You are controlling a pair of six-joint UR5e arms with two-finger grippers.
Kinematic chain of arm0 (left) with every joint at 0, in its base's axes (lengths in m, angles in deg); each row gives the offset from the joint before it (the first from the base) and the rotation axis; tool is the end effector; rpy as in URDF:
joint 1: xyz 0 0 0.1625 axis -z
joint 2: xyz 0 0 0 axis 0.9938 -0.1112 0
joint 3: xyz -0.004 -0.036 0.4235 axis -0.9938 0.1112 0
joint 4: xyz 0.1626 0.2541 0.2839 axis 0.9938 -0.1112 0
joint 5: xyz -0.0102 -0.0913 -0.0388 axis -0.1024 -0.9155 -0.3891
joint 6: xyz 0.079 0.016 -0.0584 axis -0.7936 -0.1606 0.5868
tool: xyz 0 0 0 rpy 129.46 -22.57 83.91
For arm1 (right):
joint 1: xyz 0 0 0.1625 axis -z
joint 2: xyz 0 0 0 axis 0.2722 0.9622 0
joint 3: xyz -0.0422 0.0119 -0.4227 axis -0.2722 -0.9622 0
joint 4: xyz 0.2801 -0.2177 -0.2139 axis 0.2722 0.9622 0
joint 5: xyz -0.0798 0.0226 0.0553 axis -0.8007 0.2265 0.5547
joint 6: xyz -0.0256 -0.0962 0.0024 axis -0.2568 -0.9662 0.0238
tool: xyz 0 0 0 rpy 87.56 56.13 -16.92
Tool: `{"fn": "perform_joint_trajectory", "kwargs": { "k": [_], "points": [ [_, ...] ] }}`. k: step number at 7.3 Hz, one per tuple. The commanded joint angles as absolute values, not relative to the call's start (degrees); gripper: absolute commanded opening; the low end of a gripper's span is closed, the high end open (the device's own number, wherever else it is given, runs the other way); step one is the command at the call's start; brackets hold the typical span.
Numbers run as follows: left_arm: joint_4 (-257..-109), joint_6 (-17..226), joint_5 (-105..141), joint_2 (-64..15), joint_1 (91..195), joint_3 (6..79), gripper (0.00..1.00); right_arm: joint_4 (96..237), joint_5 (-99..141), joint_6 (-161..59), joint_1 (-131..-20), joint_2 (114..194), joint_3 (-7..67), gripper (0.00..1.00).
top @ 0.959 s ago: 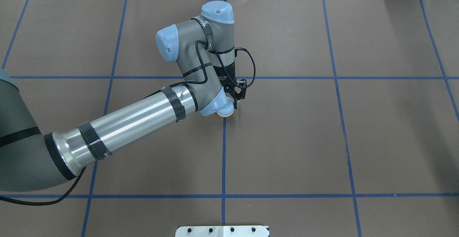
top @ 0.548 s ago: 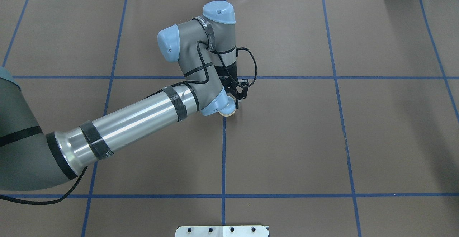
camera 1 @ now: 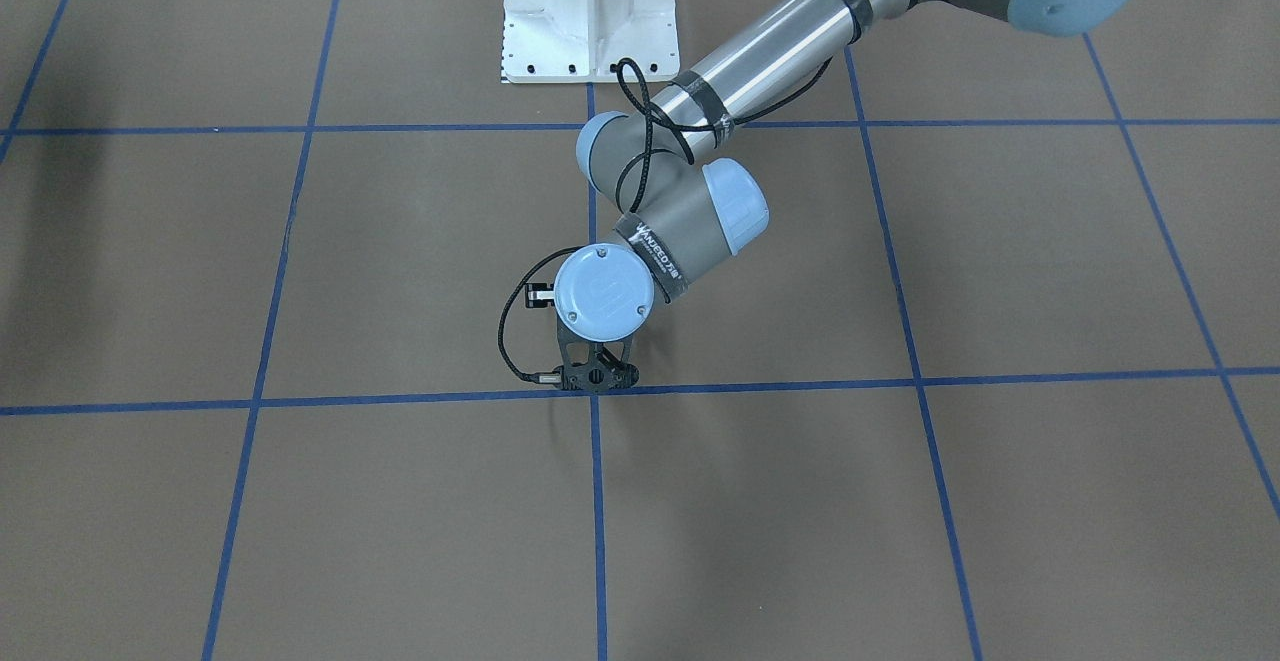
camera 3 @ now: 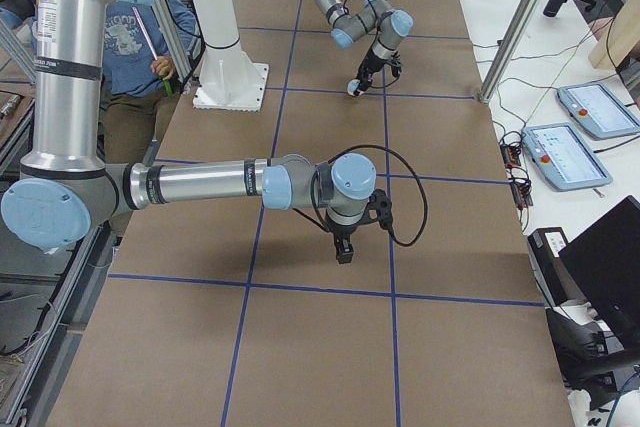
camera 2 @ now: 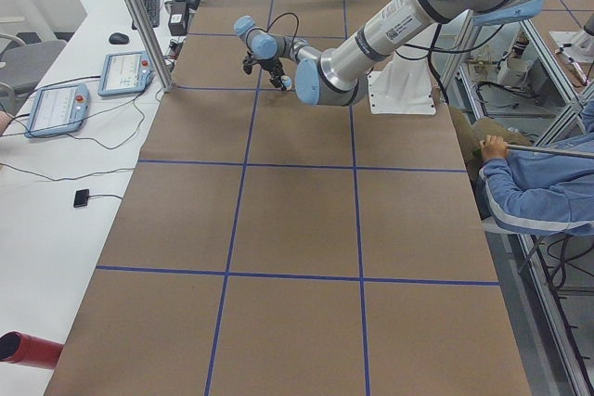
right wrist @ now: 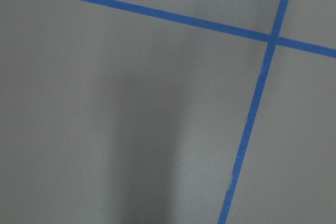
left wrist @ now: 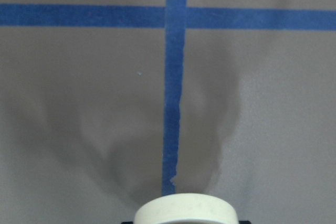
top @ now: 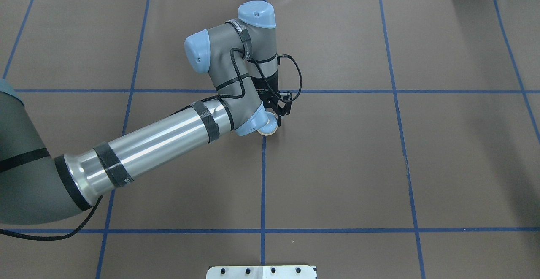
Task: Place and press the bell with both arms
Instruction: 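Lower the held bell onto the table center with the left gripper, then open the left gripper and lift it away from the bell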
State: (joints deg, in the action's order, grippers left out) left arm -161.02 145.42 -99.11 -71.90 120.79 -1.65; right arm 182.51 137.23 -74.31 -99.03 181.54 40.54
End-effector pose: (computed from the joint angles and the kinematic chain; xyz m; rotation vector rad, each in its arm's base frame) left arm 0.6569 -0.5717 0.1802 -0.4044 0.8619 0.1615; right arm 0.0063 -0.4416 0.6037 0.0462 -0.8551 -0.2424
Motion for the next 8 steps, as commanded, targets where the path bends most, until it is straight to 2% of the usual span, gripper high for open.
{"fn": "perform_joint_trajectory", "kwargs": {
  "k": [1, 2, 4, 6, 8],
  "points": [
    [-161.54, 145.48, -98.95, -71.86, 120.8, -2.2, 0.59, 182.52, 137.14, -74.31, -99.03, 181.54, 40.48, 1.0],
    [-161.63, 145.48, -98.86, -71.86, 120.8, -2.2, 0.72, 182.52, 137.14, -74.31, -98.94, 181.54, 40.48, 1.0],
    [-161.8, 145.48, -98.86, -71.86, 120.71, -2.2, 0.92, 182.52, 137.14, -74.31, -98.94, 181.54, 40.22, 1.0],
    [-161.46, 145.56, -98.86, -71.77, 121.06, -1.51, 0.99, 182.44, 137.14, -74.31, -98.94, 181.37, 40.21, 1.0],
    [-160.49, 148.53, -99.03, -70.29, 123.42, 5.31, 0.99, 181.04, 137.14, -73.26, -98.76, 181.19, 40.48, 1.0]
  ]
}}
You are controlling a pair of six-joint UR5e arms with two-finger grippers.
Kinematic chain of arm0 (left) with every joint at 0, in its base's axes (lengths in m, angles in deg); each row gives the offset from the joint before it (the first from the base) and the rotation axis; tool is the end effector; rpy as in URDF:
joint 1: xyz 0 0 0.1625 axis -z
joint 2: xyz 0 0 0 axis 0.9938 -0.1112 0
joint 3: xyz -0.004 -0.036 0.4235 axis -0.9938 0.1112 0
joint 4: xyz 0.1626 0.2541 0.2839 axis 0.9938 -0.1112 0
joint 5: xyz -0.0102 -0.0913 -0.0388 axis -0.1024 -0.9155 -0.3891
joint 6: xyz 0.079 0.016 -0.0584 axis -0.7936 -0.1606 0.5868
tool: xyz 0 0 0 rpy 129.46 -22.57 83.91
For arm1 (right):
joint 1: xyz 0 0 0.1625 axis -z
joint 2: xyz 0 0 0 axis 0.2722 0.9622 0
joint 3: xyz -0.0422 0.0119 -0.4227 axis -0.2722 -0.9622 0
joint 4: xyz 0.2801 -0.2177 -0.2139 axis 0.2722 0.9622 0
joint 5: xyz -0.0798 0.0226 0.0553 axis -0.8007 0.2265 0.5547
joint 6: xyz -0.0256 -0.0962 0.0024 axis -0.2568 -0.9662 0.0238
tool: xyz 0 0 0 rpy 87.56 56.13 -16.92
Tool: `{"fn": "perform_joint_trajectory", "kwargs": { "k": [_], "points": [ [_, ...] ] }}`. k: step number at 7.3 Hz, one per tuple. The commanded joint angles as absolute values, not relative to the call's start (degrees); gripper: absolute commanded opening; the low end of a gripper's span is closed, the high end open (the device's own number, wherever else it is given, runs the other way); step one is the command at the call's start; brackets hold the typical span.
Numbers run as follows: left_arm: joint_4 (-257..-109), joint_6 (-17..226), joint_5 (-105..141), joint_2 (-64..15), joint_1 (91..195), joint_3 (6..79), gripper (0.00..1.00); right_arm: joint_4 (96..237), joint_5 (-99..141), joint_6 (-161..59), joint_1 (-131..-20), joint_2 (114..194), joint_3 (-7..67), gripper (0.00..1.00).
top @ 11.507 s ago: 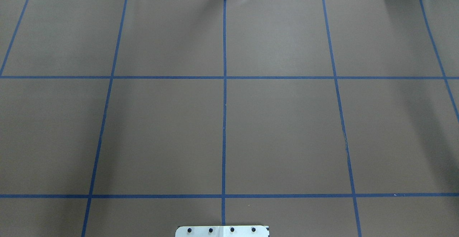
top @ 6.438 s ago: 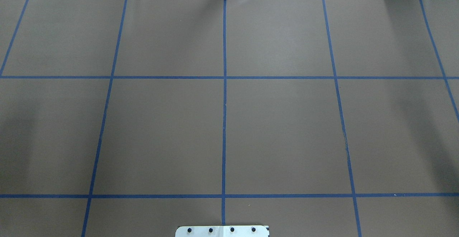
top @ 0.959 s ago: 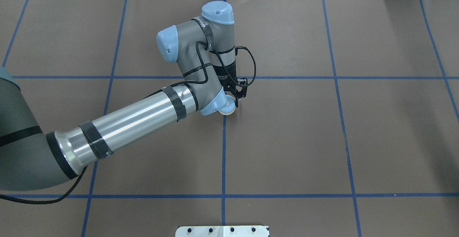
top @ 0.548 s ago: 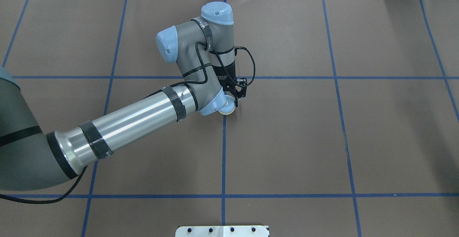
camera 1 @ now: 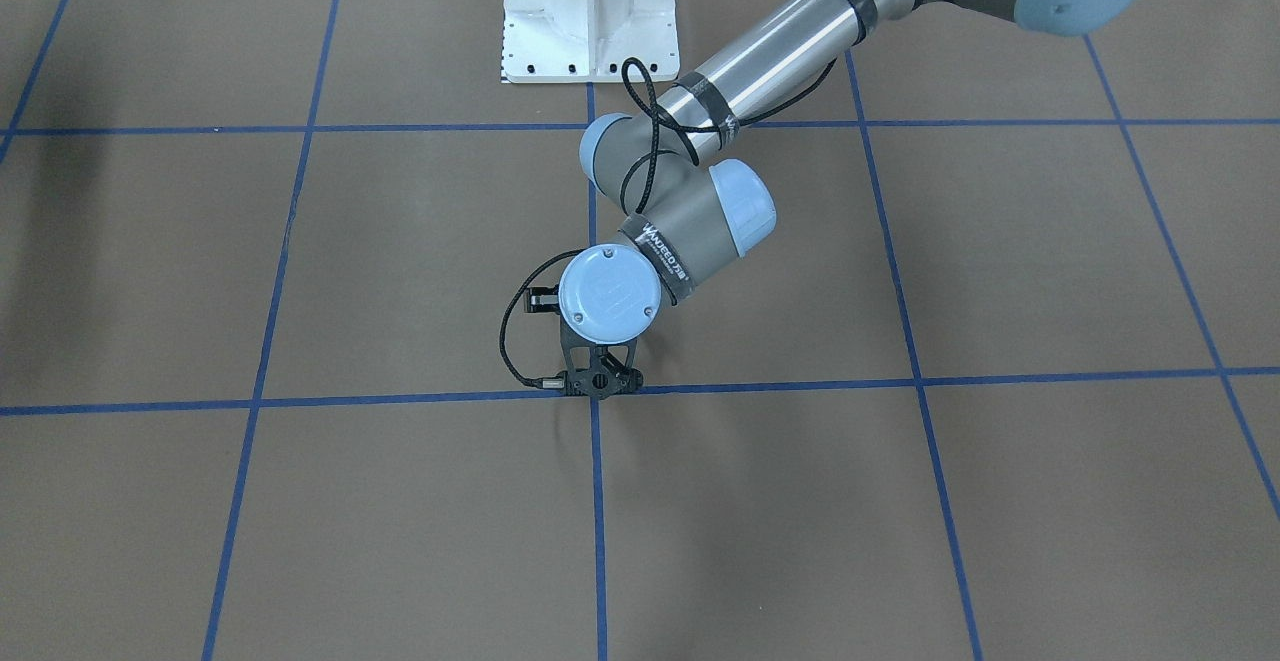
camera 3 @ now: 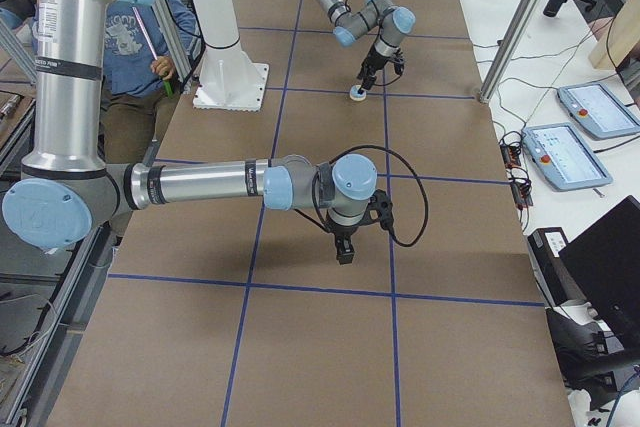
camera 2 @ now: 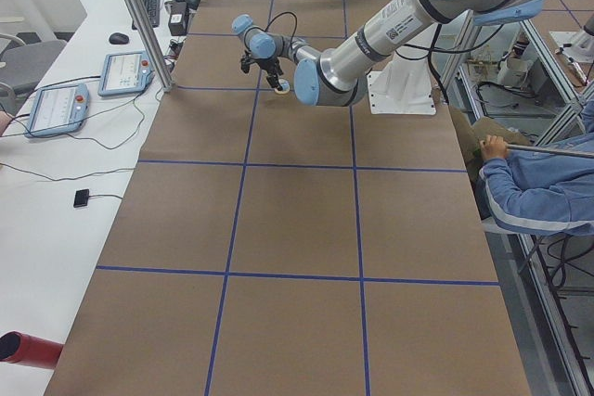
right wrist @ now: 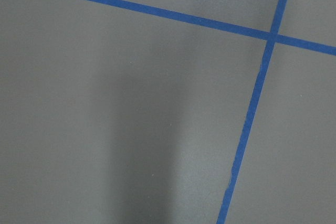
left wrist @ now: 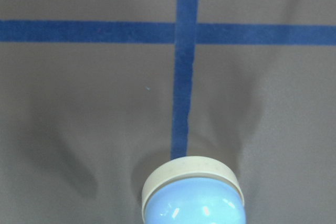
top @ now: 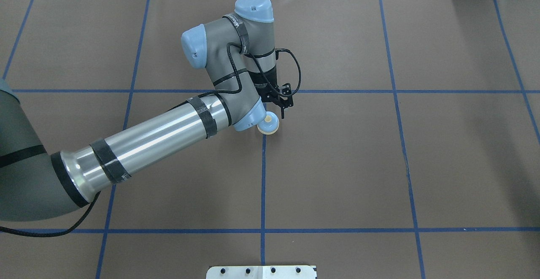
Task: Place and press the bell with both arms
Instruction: 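Open the left gripper and lift it away from the bell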
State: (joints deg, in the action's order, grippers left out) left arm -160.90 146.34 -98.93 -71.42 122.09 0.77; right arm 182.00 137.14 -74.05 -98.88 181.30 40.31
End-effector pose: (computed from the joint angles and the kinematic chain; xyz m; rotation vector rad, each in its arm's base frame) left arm 0.6385 -0.5826 0.1678 -0.3793 0.8839 0.1386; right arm 0.0049 -0.4439 0.6031 0.0517 -0.8536 -0.2444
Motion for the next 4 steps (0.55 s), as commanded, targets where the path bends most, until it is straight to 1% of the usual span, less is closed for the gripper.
{"fn": "perform_joint_trajectory", "kwargs": {
  "k": [1, 3, 4],
  "points": [
    [-160.49, 148.99, -99.3, -65.15, 124.3, 13.53, 0.99, 179.12, 137.14, -67.08, -98.24, 179.89, 40.65, 1.0],
    [-161.01, 148.21, -99.47, -47.08, 126.32, 35.83, 0.99, 167.39, 136.36, -46.38, -92.38, 177.77, 41.36, 0.99],
    [-161.36, 147.42, -99.47, -38.46, 127.81, 44.12, 0.96, 163.49, 134.52, -37.57, -88.69, 176.46, 42.49, 0.99]
  ]
}}
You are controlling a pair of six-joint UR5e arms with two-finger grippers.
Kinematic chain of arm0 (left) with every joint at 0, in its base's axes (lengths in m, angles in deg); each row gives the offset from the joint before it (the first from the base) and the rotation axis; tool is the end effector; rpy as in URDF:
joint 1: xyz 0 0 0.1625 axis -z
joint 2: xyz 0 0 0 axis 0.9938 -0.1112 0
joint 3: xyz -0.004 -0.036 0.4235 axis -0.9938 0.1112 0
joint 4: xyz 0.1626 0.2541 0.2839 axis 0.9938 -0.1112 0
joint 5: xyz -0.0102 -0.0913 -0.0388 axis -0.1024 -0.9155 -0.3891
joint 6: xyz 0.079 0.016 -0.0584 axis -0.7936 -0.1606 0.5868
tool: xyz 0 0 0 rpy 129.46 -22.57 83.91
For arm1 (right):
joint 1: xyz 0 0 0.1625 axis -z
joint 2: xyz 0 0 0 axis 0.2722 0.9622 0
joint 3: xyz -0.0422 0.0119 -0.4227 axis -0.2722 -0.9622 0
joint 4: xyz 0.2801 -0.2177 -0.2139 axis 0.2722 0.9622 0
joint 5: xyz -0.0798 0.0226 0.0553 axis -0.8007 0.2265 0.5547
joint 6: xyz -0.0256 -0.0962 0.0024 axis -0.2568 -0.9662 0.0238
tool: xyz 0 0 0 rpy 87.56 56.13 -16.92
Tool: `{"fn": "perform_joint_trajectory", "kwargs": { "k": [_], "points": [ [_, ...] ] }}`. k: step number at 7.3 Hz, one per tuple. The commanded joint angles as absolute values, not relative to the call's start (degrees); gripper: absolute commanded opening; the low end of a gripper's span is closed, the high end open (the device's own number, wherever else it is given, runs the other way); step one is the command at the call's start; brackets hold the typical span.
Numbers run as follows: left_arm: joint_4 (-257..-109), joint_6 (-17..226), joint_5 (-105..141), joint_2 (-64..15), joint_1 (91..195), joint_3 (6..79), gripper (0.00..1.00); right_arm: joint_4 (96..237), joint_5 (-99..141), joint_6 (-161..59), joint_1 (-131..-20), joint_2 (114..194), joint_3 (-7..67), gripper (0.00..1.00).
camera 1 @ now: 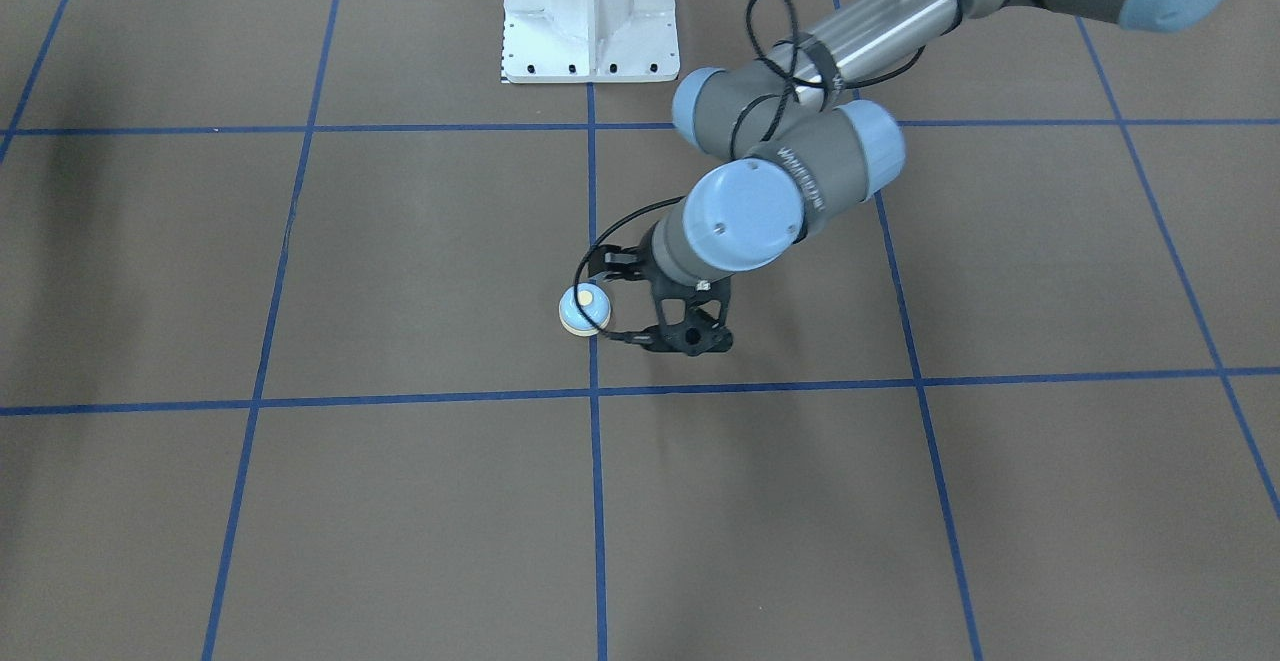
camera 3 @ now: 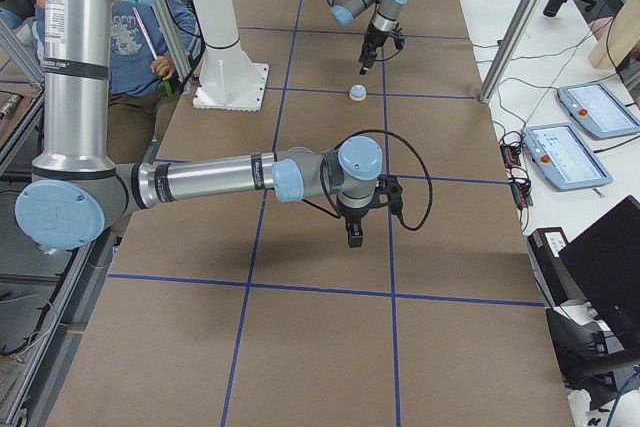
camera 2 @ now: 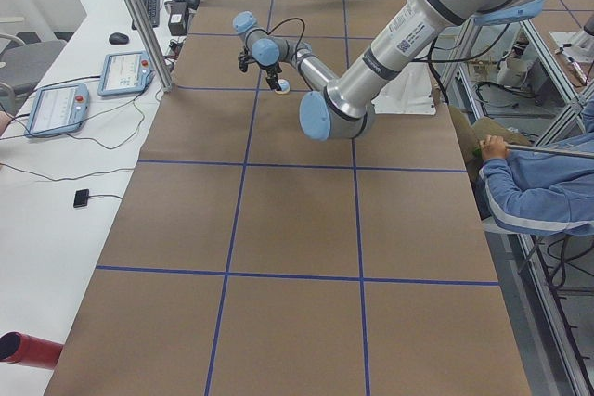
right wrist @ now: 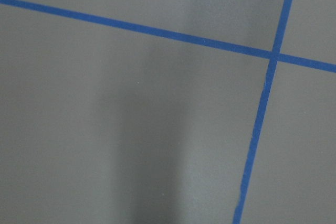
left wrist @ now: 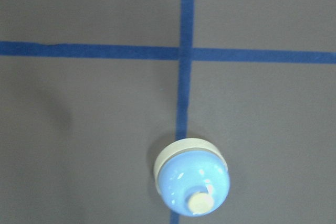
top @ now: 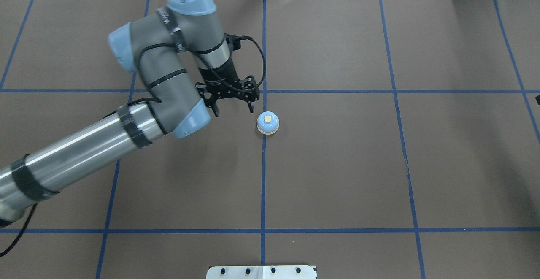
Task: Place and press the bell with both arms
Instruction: 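Open the left gripper and lift it away from the bell, then retract the left arm while the right arm moves over the bell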
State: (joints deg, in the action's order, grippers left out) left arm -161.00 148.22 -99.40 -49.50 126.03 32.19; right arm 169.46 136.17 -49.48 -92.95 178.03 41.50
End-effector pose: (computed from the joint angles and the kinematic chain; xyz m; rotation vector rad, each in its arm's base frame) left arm 0.5048 -0.5401 0.2247 -0.2635 1.0090 0.1213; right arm -0.0472 -0.4746 0.5436 0.1018 -0.8839 -0.0629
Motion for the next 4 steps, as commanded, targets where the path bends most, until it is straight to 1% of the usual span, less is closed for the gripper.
{"fn": "perform_joint_trajectory", "kwargs": {
  "k": [1, 2, 3, 4],
  "points": [
    [-161.71, 142.1, -99.56, -29.67, 129.74, 50.99, 0.95, 163.19, 131.46, -31.92, -84.04, 175.31, 46.15, 0.88],
    [-161.11, 137.35, -100.17, -22.28, 132.54, 55.76, 0.91, 163.19, 128.04, -27.07, -77.82, 173.3, 49.06, 0.48],
    [-161.8, 135.22, -105.48, -17.33, 137.1, 57.37, 0.9, 163.19, 123.91, -23.2, -71.14, 171.19, 50.48, 0.14],
    [-161.63, 130.5, -106.58, -14.06, 139.75, 58.6, 0.91, 163.45, 120.83, -17.76, -64.12, 166.13, 50.24, 0.0]
  ]
}}
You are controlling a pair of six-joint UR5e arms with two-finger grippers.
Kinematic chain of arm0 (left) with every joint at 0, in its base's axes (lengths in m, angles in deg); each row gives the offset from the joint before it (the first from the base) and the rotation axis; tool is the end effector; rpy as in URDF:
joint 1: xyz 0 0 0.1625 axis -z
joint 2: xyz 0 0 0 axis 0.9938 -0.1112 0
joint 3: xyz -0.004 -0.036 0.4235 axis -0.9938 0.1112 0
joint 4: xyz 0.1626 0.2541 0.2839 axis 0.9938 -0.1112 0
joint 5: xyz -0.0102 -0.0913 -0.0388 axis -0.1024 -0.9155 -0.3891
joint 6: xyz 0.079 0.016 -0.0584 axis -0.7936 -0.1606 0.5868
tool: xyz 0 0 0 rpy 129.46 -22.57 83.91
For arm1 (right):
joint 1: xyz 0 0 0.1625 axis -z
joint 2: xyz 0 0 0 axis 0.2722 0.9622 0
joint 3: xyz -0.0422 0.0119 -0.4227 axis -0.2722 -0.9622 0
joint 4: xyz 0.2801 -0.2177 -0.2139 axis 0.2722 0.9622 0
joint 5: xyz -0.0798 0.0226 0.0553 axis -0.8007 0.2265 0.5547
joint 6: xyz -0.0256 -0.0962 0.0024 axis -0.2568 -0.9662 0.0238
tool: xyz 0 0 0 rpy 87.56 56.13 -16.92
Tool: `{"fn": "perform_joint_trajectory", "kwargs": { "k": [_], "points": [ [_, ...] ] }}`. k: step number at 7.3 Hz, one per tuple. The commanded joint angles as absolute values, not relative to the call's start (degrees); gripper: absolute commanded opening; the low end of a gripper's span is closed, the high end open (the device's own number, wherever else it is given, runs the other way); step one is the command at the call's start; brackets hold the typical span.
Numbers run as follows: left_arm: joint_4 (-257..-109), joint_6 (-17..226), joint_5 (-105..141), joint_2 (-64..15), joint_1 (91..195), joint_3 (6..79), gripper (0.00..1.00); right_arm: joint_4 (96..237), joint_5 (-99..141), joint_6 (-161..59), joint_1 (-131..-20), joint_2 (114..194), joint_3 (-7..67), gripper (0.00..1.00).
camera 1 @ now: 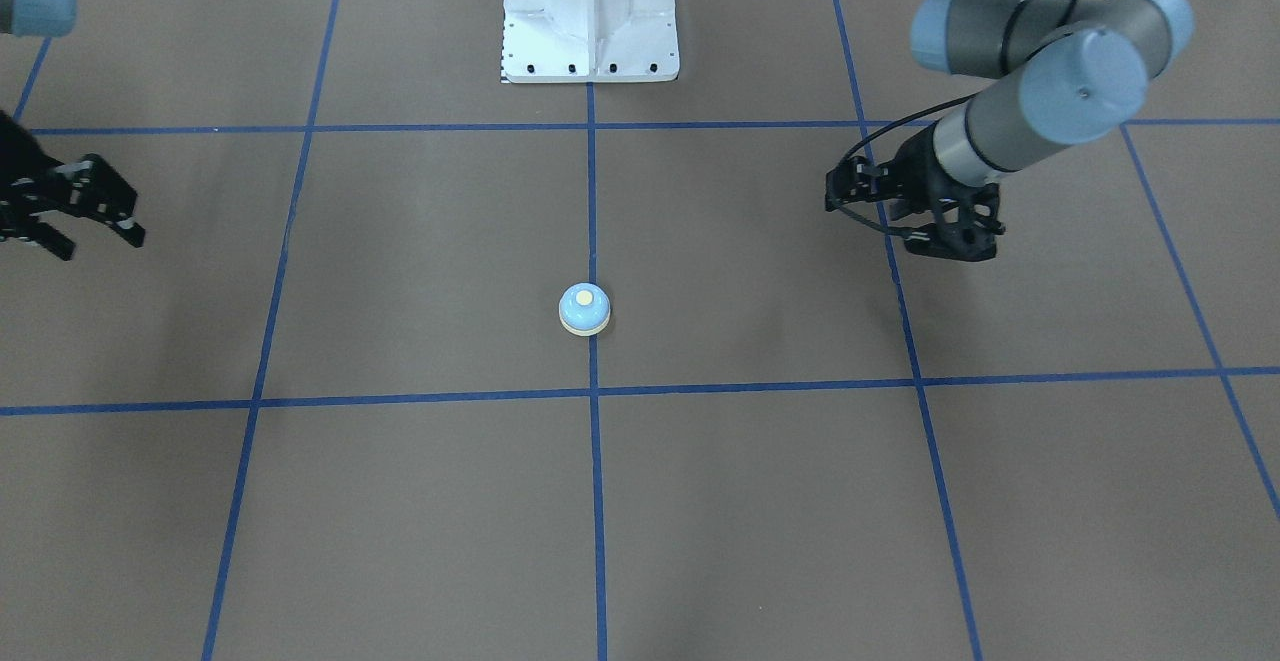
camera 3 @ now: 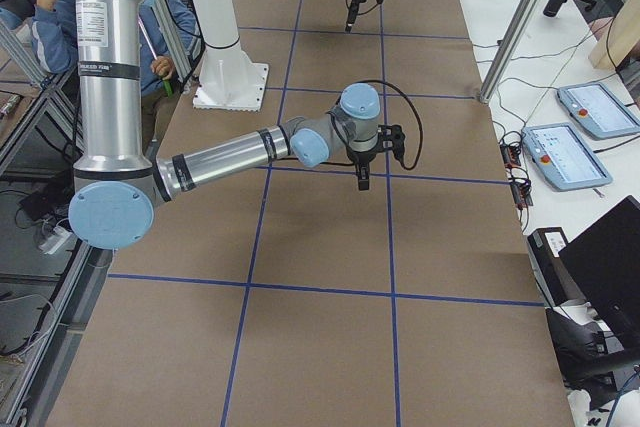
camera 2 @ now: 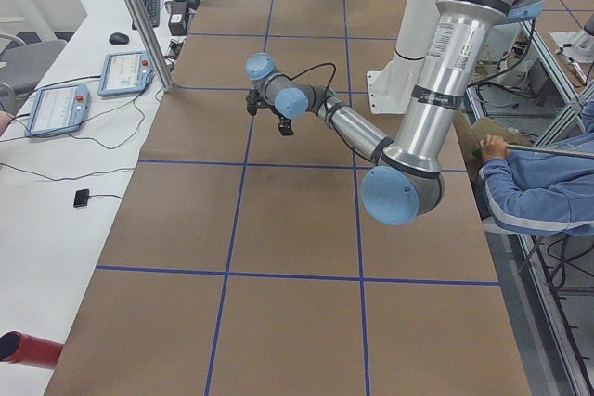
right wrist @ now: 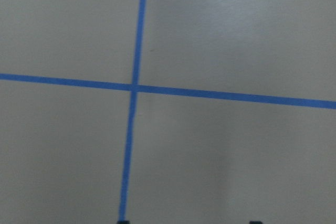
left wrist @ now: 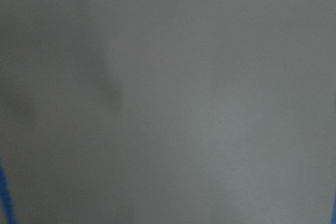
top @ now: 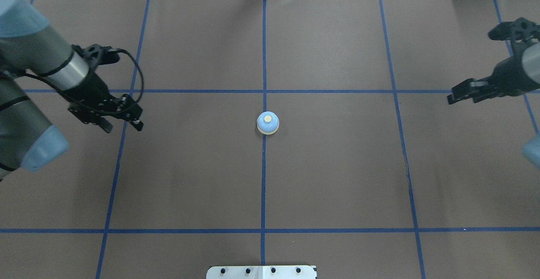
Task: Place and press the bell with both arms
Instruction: 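Retract the left arm while the right arm moves over the bell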
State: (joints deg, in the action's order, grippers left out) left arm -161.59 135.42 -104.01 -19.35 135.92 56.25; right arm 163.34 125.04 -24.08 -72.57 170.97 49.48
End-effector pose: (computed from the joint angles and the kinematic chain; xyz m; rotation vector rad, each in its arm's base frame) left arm 0.3028 -0.4789 0.3752 -0.1901 1.0421 0.1509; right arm -0.2149 -0.4627 0.4120 0.1683 -0.9111 -0.0658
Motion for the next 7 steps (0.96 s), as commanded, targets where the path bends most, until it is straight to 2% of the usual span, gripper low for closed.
{"fn": "perform_joint_trajectory", "kwargs": {
  "k": [1, 3, 4, 6, 7],
  "points": [
    [-161.72, 130.01, -106.07, -12.2, 140.74, 59.75, 0.91, 163.97, 115.4, -11.97, -56.48, 160.59, 49.63, 0.0],
    [-161.63, 124.25, -106.07, -8.16, 145.12, 60.11, 0.91, 169.14, 104.66, 4.39, -46.24, 144.1, 41.5, 0.0],
    [-161.72, 119.25, -106.07, -5.53, 147.93, 60.02, 0.92, 169.6, 102.36, 5.75, -45.33, 135.92, 33.79, 0.0],
    [-161.63, 116.74, -105.72, -3.75, 149.54, 60.63, 0.93, 171.7, 102.07, 6.55, -45.32, 125.69, 22.25, 0.0],
    [-161.72, 116.74, -105.71, -3.66, 149.54, 60.9, 0.94, 173.19, 101.81, 6.38, -45.41, 123.56, 19.76, 0.0]
  ]
}}
